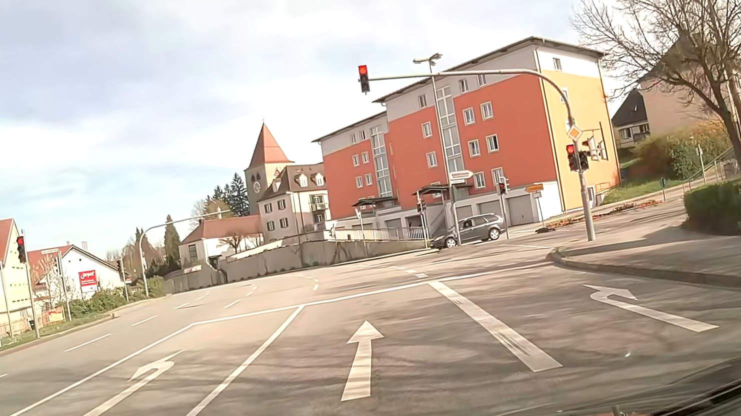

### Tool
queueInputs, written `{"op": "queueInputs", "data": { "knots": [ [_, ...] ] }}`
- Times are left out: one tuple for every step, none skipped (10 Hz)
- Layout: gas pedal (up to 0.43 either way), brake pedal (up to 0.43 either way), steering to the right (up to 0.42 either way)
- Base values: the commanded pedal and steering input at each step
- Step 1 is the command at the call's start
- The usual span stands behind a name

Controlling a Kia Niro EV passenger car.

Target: Follow the waypoints while adhering to traffic rules and regulations

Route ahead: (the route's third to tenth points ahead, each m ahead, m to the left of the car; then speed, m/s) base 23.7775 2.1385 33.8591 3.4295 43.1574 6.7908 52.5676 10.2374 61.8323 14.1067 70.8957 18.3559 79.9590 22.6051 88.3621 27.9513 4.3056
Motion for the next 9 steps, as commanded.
{"op": "queueInputs", "data": {
  "knots": [
    [0.0, 0.183, -0.036],
    [0.0, 0.183, -0.037],
    [0.0, 0.177, -0.037],
    [0.0, 0.159, -0.038],
    [0.0, 0.152, -0.038],
    [0.0, 0.152, -0.038],
    [0.0, 0.146, -0.038],
    [0.0, 0.14, -0.038],
    [0.0, 0.14, -0.038]
  ]
}}
